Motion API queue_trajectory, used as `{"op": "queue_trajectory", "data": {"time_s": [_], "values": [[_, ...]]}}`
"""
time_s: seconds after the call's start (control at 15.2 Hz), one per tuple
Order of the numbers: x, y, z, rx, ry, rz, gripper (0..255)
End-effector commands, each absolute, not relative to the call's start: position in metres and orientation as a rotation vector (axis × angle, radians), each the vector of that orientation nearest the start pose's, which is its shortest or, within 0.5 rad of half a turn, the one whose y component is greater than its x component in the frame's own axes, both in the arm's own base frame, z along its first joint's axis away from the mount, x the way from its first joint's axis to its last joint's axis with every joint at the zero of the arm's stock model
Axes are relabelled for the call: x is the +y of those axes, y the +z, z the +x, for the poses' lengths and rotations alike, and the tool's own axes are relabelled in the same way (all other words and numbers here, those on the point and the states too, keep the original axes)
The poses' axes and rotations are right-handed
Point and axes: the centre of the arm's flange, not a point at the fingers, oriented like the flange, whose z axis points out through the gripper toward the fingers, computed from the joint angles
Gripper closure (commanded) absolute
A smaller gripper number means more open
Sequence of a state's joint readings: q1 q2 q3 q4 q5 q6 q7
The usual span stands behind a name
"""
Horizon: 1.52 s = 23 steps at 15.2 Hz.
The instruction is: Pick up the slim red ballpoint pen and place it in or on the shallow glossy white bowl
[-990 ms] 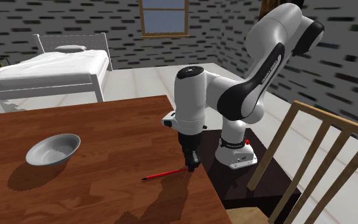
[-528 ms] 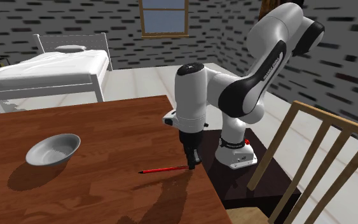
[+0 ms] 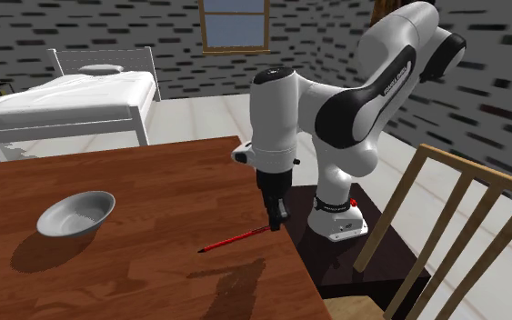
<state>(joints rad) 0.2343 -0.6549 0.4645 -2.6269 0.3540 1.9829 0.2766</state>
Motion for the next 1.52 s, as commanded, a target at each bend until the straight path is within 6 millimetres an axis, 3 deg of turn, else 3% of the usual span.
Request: {"op": "queue_trajectory", "data": {"time_s": [0.0, 0.79, 1.45], "values": [[0.245, 0.440, 0.263, -0.285, 0.060, -3.096, 255], [0.245, 0.500, 0.263, -0.285, 0.060, -3.096, 255], [0.212, 0.503, 0.391, -0.285, 0.060, -3.096, 255]]}}
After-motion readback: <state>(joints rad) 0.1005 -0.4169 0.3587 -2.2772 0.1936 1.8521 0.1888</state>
